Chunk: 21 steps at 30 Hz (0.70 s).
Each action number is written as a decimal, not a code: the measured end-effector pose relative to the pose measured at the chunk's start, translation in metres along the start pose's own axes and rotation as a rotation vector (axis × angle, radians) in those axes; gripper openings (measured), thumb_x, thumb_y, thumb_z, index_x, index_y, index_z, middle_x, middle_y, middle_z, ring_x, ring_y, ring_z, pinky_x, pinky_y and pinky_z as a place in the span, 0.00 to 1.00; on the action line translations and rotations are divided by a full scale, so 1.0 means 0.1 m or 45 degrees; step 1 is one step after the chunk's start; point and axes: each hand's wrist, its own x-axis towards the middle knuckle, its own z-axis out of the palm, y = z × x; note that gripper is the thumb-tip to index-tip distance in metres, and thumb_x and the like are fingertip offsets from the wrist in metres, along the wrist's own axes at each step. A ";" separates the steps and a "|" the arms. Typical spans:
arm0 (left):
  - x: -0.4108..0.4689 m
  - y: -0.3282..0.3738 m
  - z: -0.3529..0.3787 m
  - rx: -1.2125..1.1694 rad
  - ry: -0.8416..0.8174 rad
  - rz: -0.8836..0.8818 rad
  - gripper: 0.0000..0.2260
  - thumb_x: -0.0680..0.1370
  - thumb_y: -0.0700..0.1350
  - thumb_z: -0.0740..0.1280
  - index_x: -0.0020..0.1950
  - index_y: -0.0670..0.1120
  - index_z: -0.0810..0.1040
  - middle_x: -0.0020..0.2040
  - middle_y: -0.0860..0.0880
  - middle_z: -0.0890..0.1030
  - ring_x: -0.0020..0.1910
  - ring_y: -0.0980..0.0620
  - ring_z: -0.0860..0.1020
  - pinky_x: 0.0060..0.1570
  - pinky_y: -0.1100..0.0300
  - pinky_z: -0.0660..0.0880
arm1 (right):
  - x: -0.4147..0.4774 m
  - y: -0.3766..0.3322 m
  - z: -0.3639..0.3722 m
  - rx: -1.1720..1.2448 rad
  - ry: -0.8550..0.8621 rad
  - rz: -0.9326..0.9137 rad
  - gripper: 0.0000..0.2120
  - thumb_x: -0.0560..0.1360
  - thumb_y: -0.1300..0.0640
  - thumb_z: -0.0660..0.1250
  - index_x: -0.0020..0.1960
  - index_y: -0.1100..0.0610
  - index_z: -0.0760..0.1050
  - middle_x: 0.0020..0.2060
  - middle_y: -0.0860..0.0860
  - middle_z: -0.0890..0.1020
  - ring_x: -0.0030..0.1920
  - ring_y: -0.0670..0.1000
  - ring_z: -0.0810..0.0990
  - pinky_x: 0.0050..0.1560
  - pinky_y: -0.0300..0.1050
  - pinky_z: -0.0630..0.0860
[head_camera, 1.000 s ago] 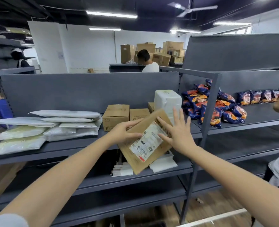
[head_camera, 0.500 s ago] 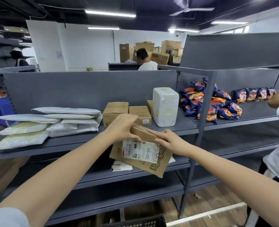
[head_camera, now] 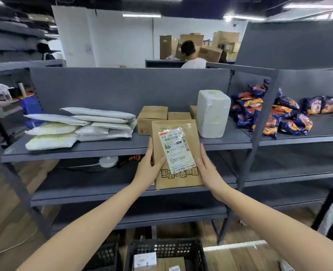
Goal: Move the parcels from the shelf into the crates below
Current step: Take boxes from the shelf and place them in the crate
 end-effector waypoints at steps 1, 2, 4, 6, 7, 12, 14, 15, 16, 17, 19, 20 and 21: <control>-0.03 -0.04 -0.02 -0.015 0.006 -0.013 0.34 0.80 0.47 0.63 0.77 0.58 0.46 0.69 0.58 0.69 0.63 0.61 0.69 0.49 0.80 0.67 | -0.03 0.02 0.01 -0.028 -0.034 0.007 0.26 0.83 0.49 0.50 0.77 0.42 0.41 0.74 0.38 0.55 0.70 0.39 0.56 0.62 0.29 0.55; -0.06 -0.10 -0.03 -0.025 0.012 -0.024 0.33 0.80 0.46 0.64 0.77 0.58 0.46 0.69 0.58 0.69 0.63 0.60 0.69 0.47 0.82 0.68 | -0.05 0.05 0.01 -0.043 -0.068 0.022 0.27 0.83 0.49 0.50 0.76 0.42 0.41 0.71 0.38 0.58 0.68 0.39 0.57 0.59 0.28 0.57; -0.12 -0.20 -0.04 -0.015 0.004 -0.037 0.34 0.79 0.46 0.64 0.77 0.59 0.47 0.68 0.58 0.70 0.64 0.59 0.70 0.51 0.77 0.70 | -0.10 0.11 0.04 -0.005 -0.125 0.049 0.27 0.82 0.51 0.53 0.74 0.38 0.42 0.67 0.39 0.63 0.67 0.43 0.65 0.55 0.30 0.65; -0.16 -0.33 -0.03 -0.002 -0.025 -0.066 0.34 0.78 0.47 0.65 0.77 0.61 0.47 0.68 0.59 0.70 0.66 0.56 0.71 0.63 0.62 0.70 | -0.13 0.22 0.06 0.028 -0.145 0.074 0.28 0.82 0.52 0.55 0.71 0.36 0.41 0.68 0.40 0.64 0.66 0.45 0.68 0.56 0.31 0.68; -0.18 -0.40 -0.01 0.001 -0.045 -0.098 0.35 0.78 0.47 0.65 0.76 0.61 0.47 0.68 0.59 0.70 0.66 0.55 0.71 0.65 0.57 0.70 | -0.14 0.28 0.07 0.012 -0.154 0.086 0.29 0.81 0.52 0.56 0.71 0.36 0.40 0.70 0.41 0.63 0.66 0.45 0.69 0.58 0.31 0.68; -0.24 -0.74 0.15 0.074 -0.168 -0.179 0.35 0.78 0.48 0.65 0.74 0.63 0.44 0.67 0.62 0.68 0.64 0.58 0.70 0.62 0.62 0.70 | -0.25 0.67 0.11 -0.010 -0.173 0.239 0.30 0.80 0.49 0.57 0.70 0.33 0.39 0.66 0.41 0.66 0.56 0.40 0.72 0.49 0.28 0.71; -0.24 -0.89 0.24 0.099 -0.215 -0.191 0.33 0.78 0.46 0.66 0.70 0.67 0.45 0.62 0.63 0.71 0.58 0.64 0.72 0.54 0.72 0.71 | -0.26 0.86 0.13 -0.029 -0.176 0.281 0.30 0.80 0.49 0.57 0.67 0.31 0.39 0.63 0.38 0.67 0.53 0.36 0.72 0.45 0.26 0.72; -0.23 -0.97 0.29 0.113 -0.230 -0.193 0.33 0.78 0.45 0.66 0.66 0.70 0.46 0.59 0.65 0.73 0.54 0.66 0.73 0.50 0.74 0.71 | -0.27 0.95 0.14 -0.018 -0.179 0.300 0.30 0.80 0.49 0.58 0.66 0.29 0.39 0.64 0.37 0.66 0.54 0.36 0.72 0.46 0.27 0.73; -0.22 -1.07 0.34 0.124 -0.245 -0.200 0.34 0.78 0.44 0.66 0.65 0.71 0.46 0.56 0.65 0.74 0.53 0.66 0.74 0.48 0.74 0.72 | -0.28 1.06 0.15 -0.009 -0.182 0.323 0.30 0.80 0.49 0.58 0.65 0.27 0.40 0.66 0.37 0.66 0.57 0.37 0.73 0.50 0.29 0.73; -0.22 -1.19 0.39 0.146 -0.268 -0.223 0.35 0.77 0.44 0.67 0.65 0.72 0.46 0.54 0.66 0.74 0.53 0.66 0.75 0.48 0.73 0.73 | -0.28 1.18 0.17 -0.017 -0.180 0.340 0.30 0.80 0.48 0.58 0.65 0.26 0.40 0.69 0.38 0.65 0.61 0.39 0.72 0.57 0.33 0.73; -0.23 -1.45 0.48 0.160 -0.344 -0.296 0.37 0.77 0.45 0.68 0.69 0.70 0.45 0.53 0.63 0.77 0.53 0.64 0.76 0.51 0.69 0.74 | -0.29 1.44 0.22 -0.077 -0.178 0.394 0.30 0.80 0.46 0.57 0.67 0.27 0.39 0.73 0.40 0.61 0.68 0.46 0.69 0.68 0.47 0.68; -0.23 -1.58 0.52 0.170 -0.381 -0.338 0.38 0.76 0.46 0.69 0.72 0.67 0.45 0.55 0.59 0.78 0.54 0.62 0.77 0.54 0.67 0.75 | -0.30 1.58 0.25 -0.099 -0.173 0.424 0.30 0.80 0.46 0.56 0.68 0.30 0.38 0.73 0.38 0.60 0.69 0.47 0.68 0.70 0.49 0.66; -0.23 -1.72 0.57 0.184 -0.412 -0.383 0.39 0.76 0.47 0.69 0.74 0.64 0.44 0.56 0.56 0.78 0.54 0.60 0.77 0.55 0.64 0.75 | -0.31 1.73 0.29 -0.106 -0.168 0.455 0.30 0.80 0.47 0.56 0.69 0.31 0.38 0.71 0.37 0.59 0.69 0.47 0.67 0.70 0.49 0.65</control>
